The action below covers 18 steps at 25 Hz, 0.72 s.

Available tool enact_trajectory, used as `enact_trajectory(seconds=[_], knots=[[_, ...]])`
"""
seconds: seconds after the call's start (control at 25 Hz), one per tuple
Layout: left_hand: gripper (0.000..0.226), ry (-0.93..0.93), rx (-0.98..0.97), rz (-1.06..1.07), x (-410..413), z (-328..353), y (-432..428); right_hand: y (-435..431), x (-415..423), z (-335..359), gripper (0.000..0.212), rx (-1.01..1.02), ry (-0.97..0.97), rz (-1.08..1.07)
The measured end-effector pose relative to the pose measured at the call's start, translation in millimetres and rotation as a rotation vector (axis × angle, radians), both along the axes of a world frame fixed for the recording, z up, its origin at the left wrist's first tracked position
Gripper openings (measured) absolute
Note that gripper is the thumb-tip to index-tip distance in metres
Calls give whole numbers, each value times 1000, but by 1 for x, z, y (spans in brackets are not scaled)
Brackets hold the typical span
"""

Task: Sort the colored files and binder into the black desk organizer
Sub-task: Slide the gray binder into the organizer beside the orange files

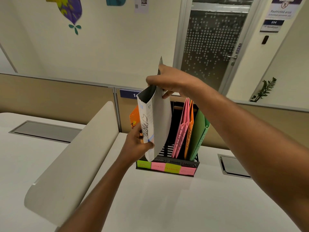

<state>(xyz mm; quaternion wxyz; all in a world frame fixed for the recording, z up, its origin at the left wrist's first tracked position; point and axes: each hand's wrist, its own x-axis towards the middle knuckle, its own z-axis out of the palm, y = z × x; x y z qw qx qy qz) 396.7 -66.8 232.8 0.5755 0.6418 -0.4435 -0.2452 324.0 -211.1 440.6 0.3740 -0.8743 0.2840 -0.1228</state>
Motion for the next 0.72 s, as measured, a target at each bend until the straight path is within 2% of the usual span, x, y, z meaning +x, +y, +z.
enact_trajectory(seconds=[0.32, 0.48, 0.72], knots=[[75, -163, 64, -116, 15, 5, -60, -72, -8, -14, 26, 139, 1, -20], [77, -141, 104, -133, 19, -8, -91, -97, -5, -24, 68, 157, 39, -30], [84, -134, 211, -135, 33, -49, -111, -122, 1, -66, 78, 124, 141, -74]])
